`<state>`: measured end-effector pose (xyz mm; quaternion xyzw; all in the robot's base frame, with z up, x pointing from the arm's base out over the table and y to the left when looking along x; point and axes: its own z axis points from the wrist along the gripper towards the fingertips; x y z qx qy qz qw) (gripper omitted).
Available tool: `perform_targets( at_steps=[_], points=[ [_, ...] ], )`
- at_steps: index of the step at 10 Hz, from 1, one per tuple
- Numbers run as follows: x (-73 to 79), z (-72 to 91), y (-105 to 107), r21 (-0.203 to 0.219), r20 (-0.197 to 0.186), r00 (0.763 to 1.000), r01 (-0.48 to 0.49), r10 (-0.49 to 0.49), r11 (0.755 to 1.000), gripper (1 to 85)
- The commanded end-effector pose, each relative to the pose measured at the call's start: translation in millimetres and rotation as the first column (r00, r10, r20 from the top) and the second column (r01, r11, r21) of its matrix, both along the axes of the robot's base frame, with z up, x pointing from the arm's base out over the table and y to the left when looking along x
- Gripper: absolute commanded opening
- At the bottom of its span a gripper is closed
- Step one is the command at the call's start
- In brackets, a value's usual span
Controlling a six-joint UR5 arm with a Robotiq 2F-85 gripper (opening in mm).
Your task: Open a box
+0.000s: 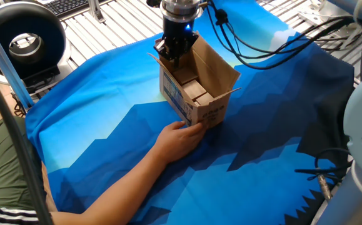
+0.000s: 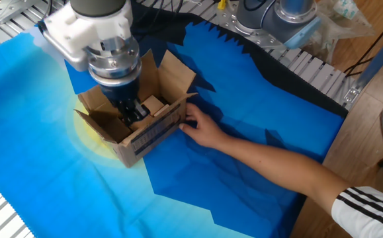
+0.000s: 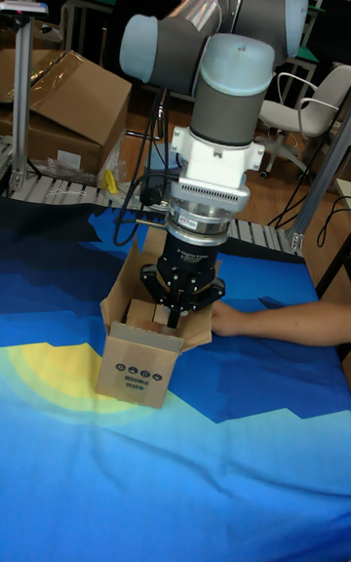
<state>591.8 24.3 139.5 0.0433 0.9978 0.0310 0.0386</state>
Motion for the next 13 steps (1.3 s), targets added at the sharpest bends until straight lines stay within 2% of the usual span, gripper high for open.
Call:
perform_targets(
  at_steps=[1, 3, 4, 5, 6, 8, 10, 12, 13],
  points=[
    [11.7, -5.8, 4, 0.019, 0.055, 0.998, -0.043, 0.042, 0.999, 1.3],
    [16.0, -5.5, 0, -0.002, 0.073, 0.994, -0.077, 0.077, 0.997, 1.3],
    [15.5, -6.0, -8, -0.037, 0.07, 0.993, -0.093, 0.096, 0.995, 1.3],
    [8.0, -7.1, -15, -0.058, 0.038, 0.995, -0.091, 0.093, 0.994, 1.3],
    [-3.0, 11.8, -17, -0.078, 0.0, 0.997, -0.079, 0.079, 0.994, 1.3],
    [-13.2, 60.0, -13, -0.086, -0.047, 0.997, -0.069, 0.066, 0.994, 1.3],
    [-17.6, 96.7, -9, -0.09, -0.07, 0.995, -0.075, 0.069, 0.993, 1.3],
    [-18.4, 101.8, -4, -0.102, -0.074, 0.995, -0.072, 0.065, 0.992, 1.3],
    [-13.6, 94.9, -7, -0.11, -0.07, 0.995, -0.084, 0.077, 0.99, 1.3]
  ],
)
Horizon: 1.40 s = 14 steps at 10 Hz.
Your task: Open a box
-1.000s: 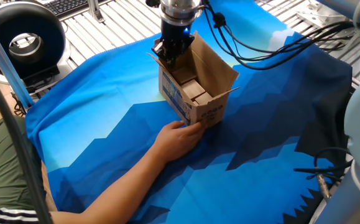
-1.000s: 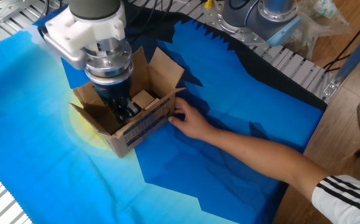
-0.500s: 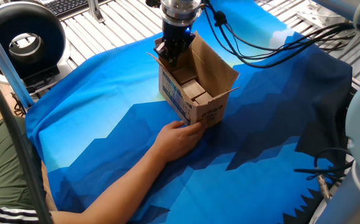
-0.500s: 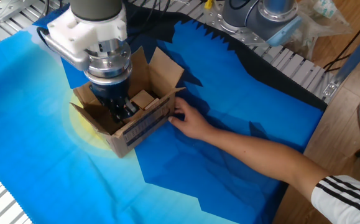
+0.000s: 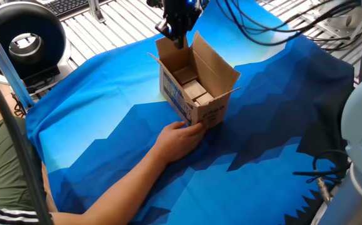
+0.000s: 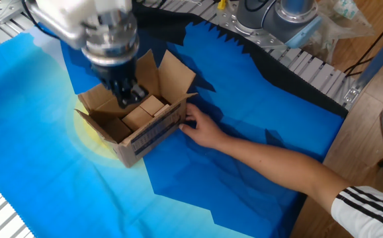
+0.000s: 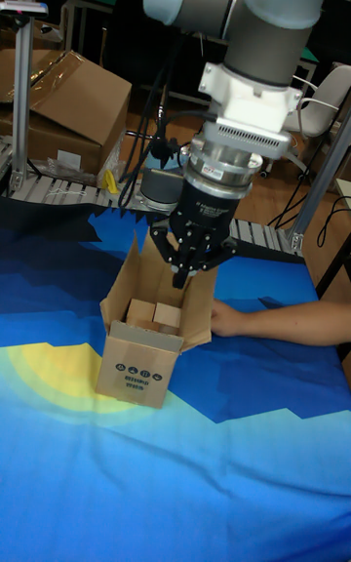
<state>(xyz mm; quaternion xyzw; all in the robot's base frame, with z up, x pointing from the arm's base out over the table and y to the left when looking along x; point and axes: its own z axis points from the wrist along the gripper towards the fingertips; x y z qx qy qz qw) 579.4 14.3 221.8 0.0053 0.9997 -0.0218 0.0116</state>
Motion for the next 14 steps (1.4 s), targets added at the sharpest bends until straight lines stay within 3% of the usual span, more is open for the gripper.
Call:
perform_targets(
  at_steps=[1, 2, 4, 5, 6, 7, 9, 10, 11, 12, 13, 14],
  points=[
    [11.8, -7.1, 6, 0.021, 0.013, 1.0, -0.017, 0.017, 1.0, 1.3],
    [24.1, -19.1, 8, 0.039, 0.048, 0.998, -0.038, 0.036, 0.999, 1.3],
    [42.7, -16.9, 19, 0.071, 0.122, 0.99, -0.074, 0.065, 0.995, 1.3],
    [53.3, -15.1, 18, 0.065, 0.163, 0.983, -0.093, 0.081, 0.994, 1.3],
    [52.1, -15.4, 18, 0.064, 0.159, 0.984, -0.094, 0.083, 0.994, 1.3],
    [42.2, -4.3, 13, 0.038, 0.122, 0.99, -0.082, 0.077, 0.996, 1.3],
    [20.9, 37.4, 13, 0.018, 0.052, 0.997, -0.052, 0.051, 0.999, 1.3],
    [18.6, 46.0, 8, 0.0, 0.049, 0.997, -0.053, 0.053, 0.999, 1.3],
    [18.7, 47.0, 8, -0.001, 0.053, 0.998, -0.036, 0.036, 0.999, 1.3],
    [17.7, 48.2, -5, -0.045, 0.054, 0.998, -0.03, 0.033, 0.999, 1.3],
    [16.5, 46.1, -14, -0.059, 0.051, 0.998, -0.032, 0.035, 0.998, 1.3],
    [17.2, 42.5, -11, -0.045, 0.051, 0.998, -0.029, 0.031, 0.999, 1.3]
  ],
)
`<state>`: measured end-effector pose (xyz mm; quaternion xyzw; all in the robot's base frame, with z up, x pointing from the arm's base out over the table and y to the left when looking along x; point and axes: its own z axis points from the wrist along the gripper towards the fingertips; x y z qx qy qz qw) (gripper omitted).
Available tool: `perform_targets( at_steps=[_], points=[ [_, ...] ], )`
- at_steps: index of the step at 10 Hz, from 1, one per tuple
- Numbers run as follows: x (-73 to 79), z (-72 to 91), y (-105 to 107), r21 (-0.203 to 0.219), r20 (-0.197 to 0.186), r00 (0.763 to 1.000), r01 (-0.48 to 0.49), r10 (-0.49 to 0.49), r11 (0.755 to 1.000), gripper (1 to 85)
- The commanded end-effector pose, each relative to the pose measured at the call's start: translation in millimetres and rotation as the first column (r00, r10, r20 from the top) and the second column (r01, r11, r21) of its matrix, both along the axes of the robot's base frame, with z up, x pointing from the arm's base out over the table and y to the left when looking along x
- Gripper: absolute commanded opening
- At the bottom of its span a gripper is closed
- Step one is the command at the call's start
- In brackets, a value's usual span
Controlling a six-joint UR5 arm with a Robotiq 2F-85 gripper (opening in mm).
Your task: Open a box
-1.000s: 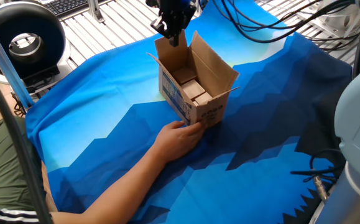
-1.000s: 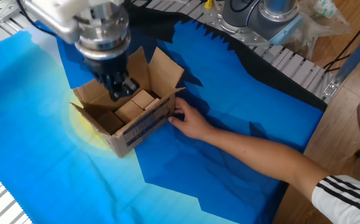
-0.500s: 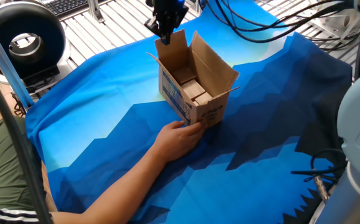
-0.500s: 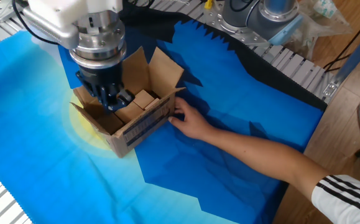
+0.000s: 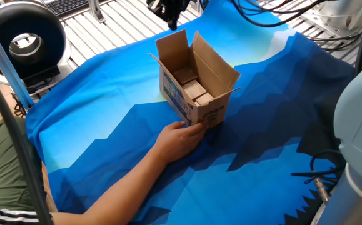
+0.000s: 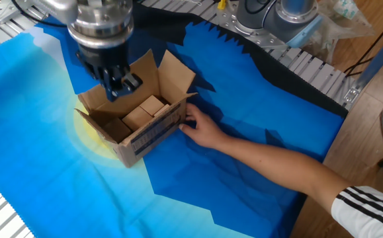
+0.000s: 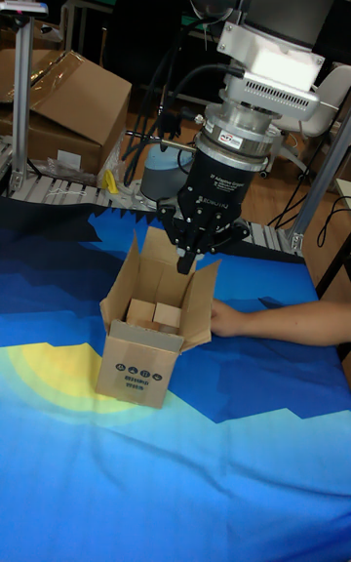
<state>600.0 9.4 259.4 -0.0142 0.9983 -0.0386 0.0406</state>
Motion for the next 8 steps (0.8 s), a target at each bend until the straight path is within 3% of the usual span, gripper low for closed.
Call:
perform_targets(
  at_steps=[1, 8],
  points=[
    [-3.2, 2.7, -3.9, 0.0, -0.008, 1.0, 0.014, -0.014, 1.0, 1.3],
    [0.8, -5.7, -5.0, 0.018, 0.021, 0.998, -0.051, 0.051, 0.999, 1.3]
  ],
)
